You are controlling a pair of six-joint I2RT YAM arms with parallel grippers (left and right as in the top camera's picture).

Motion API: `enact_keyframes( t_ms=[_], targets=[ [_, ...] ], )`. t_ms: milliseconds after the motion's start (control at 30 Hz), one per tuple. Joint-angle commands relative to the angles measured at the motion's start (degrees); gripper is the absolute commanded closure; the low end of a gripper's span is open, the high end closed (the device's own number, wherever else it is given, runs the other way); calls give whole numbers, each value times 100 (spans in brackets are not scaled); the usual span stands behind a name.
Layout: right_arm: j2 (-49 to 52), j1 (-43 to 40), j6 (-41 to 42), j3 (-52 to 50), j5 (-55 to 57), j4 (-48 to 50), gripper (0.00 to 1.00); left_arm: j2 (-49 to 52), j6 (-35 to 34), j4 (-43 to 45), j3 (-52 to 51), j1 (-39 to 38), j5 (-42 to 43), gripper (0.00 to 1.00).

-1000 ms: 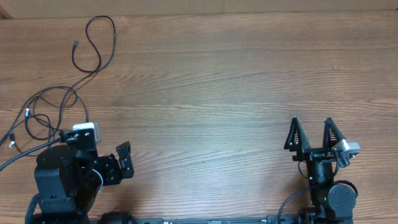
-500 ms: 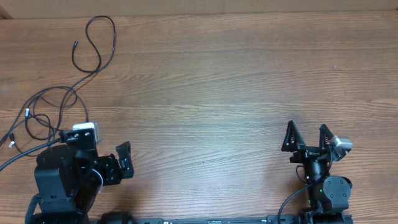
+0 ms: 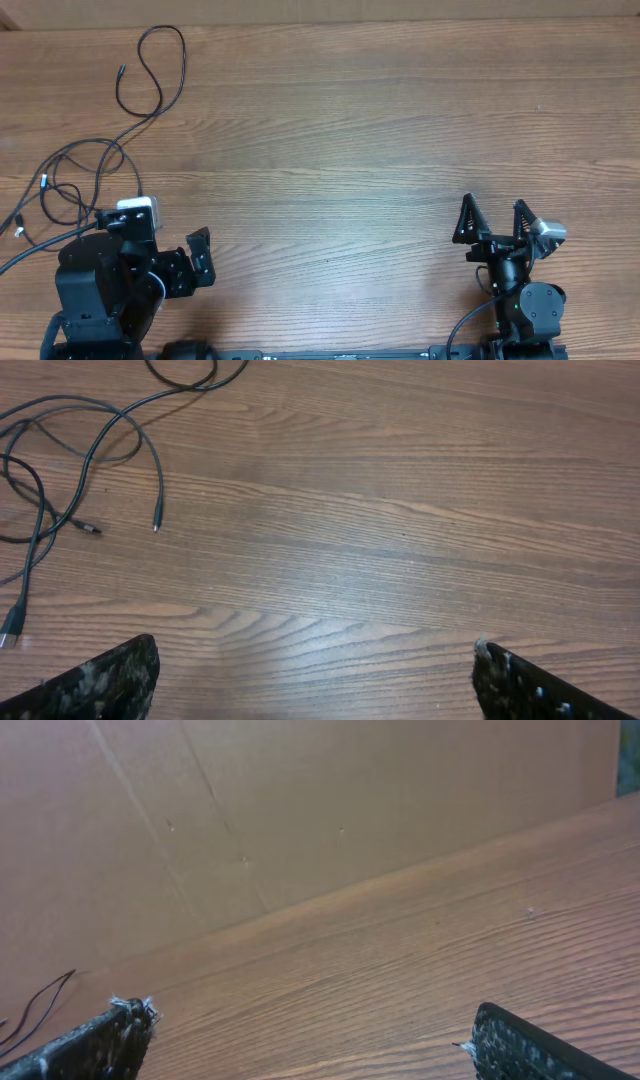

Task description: Untangle cables

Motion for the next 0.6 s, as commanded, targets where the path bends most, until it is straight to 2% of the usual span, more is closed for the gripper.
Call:
enact_keyframes(
  t_ms=[0, 333, 567],
  targets=[
    [-35, -44, -39, -57, 79, 17, 0, -9, -22, 2, 2, -11, -39, 1],
    [-35, -44, -39, -57, 79, 17, 0, -11, -22, 2, 2, -11, -39, 0],
    [-35, -44, -39, -57, 79, 17, 0, -407, -17, 98, -356, -11, -76, 0]
  ],
)
